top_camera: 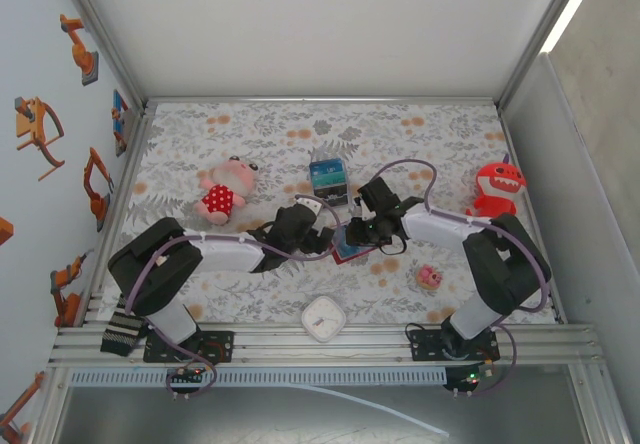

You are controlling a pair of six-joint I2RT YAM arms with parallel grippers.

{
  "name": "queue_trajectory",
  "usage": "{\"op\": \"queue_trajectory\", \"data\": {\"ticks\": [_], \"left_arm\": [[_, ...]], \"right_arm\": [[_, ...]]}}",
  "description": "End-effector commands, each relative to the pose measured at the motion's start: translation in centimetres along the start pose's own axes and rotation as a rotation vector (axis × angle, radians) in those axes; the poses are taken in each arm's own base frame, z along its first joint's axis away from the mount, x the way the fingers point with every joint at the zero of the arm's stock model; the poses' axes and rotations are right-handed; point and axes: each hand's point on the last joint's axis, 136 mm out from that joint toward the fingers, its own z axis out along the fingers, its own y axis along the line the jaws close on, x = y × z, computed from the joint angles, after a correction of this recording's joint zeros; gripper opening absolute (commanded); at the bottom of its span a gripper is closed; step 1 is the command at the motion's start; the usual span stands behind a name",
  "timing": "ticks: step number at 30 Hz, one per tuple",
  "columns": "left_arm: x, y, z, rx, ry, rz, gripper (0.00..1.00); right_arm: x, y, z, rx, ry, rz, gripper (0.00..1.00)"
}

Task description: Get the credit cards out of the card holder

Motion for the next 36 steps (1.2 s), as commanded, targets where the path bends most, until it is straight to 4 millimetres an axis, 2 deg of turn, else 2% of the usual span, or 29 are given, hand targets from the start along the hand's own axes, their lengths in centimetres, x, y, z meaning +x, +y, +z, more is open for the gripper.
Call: {"op": "queue_trajectory", "data": {"ticks": [1, 12, 22, 29, 36], "left_arm": [[-1.0, -0.7, 0.4, 0.006, -0.017, 0.014, 0.97], [0.3, -0.2, 1.5, -0.068, 0.041, 0.105, 0.97], [1.5, 0.6, 1.6, -0.132, 0.087, 0.164, 0.97], [1.7, 1.0, 1.7, -0.159, 0.099, 0.185, 0.97], [1.6, 1.9, 0.8, -0.200, 0.110, 0.198, 0.97]], "right_arm": [[-0.9, 0.6, -0.2, -0.010, -0.012, -0.006, 0.30], [-0.5, -0.2, 0.8, -0.003, 0.025, 0.010, 0.26], [-0.4, -0.7, 0.8, -0.001, 0.028, 0.026, 0.24], [0.1, 0.5, 1.0, -0.076, 0.052, 0.035, 0.21], [0.2, 2.3, 0.4, -0.195, 0.035, 0.072, 0.19]]}}
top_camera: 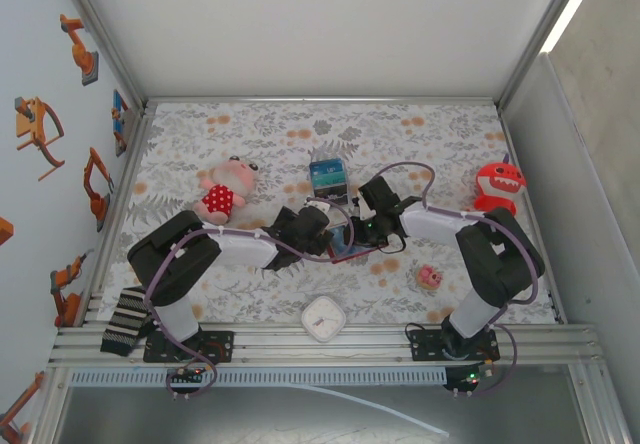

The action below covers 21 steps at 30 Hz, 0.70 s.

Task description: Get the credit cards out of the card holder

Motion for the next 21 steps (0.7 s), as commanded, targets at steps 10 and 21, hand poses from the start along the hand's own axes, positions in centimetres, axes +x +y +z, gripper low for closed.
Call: {"op": "queue_trajectory", "data": {"ticks": [10, 21], "left_arm": [[0.9, 1.7, -1.2, -0.084, 0.048, 0.066, 0.97], [0.4, 1.5, -1.0, -0.086, 0.037, 0.068, 0.97]], "right_arm": [[-0.3, 1.2, -1.1, -0.073, -0.050, 0.026, 0.20], [-0.5, 1.0, -0.8, -0.022, -0.041, -0.014, 0.22]]}}
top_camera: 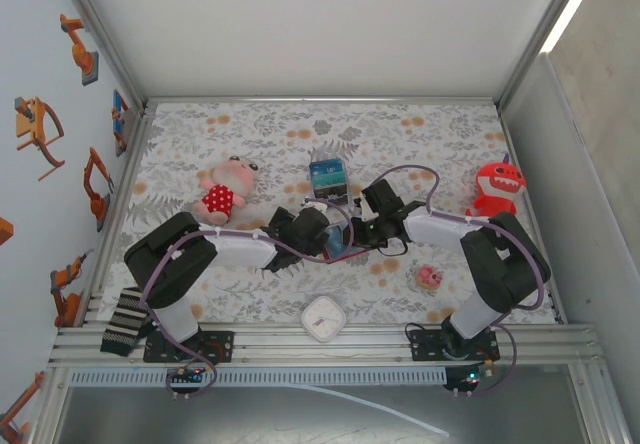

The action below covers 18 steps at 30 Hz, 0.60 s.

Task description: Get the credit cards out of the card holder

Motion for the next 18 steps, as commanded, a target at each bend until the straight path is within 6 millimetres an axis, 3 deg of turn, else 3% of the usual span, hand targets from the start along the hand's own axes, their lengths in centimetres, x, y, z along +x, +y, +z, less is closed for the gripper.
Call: {"op": "queue_trajectory", "data": {"ticks": [1, 10, 18], "left_arm": [[-0.2, 0.3, -0.4, -0.022, 0.006, 0.037, 0.97], [-0.5, 0.2, -0.3, -0.020, 0.001, 0.043, 0.97], [-0.2, 0.2, -0.2, -0.021, 0.007, 0.047, 0.97]], "right_arm": [[-0.7, 0.7, -0.3, 0.014, -0.010, -0.041, 0.22], [-0.9, 1.6, 0.5, 0.017, 0.016, -0.079, 0.23], [-0.9, -0.6, 1.5, 0.122, 0.036, -0.065, 0.23]]}}
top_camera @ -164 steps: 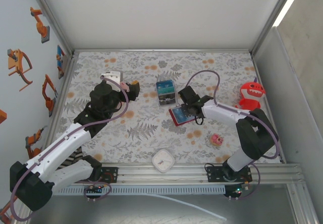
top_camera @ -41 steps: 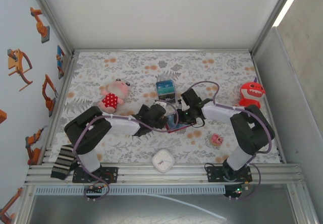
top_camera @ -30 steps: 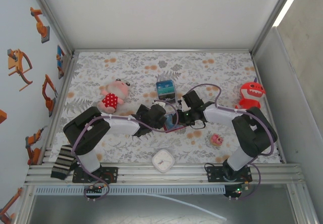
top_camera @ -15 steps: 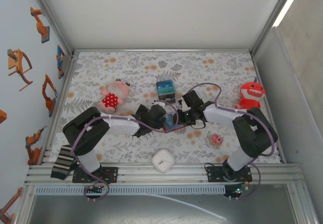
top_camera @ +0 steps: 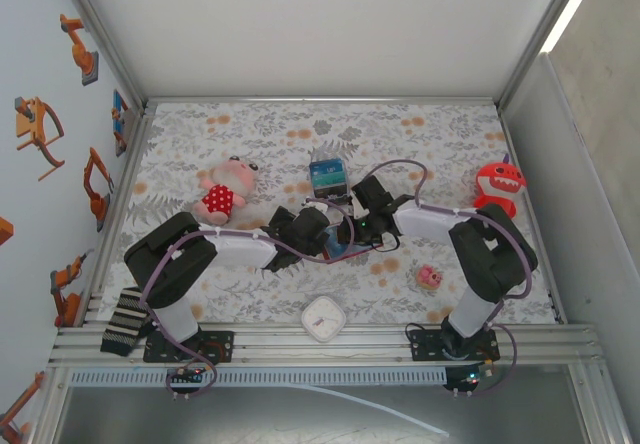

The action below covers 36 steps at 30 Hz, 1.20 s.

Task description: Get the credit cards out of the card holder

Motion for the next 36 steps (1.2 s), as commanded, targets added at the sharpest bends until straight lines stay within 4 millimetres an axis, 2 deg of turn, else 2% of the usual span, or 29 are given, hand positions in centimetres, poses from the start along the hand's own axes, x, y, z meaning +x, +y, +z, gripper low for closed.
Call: {"op": "queue_trajectory", "data": {"ticks": [1, 14, 29, 36], "left_arm": [[-0.2, 0.2, -0.2, -0.019, 0.007, 0.029, 0.97], [0.5, 0.3, 0.2, -0.035, 0.024, 0.032, 0.97], [0.3, 0.5, 0.0, -0.041, 0.023, 0.033, 0.97], [0.1, 1.0, -0.4, -0.061, 0.025, 0.034, 0.97]], "right_arm": [[-0.3, -1.0, 0.2, 0.069, 0.009, -0.005, 0.23], [-0.2, -1.6, -0.5, 0.068, -0.011, 0.012, 0.22], [1.4, -2.6, 0.4, 0.075, 0.039, 0.034, 0.25], [2.5, -0.9, 0.4, -0.043, 0.069, 0.056, 0.24]]}}
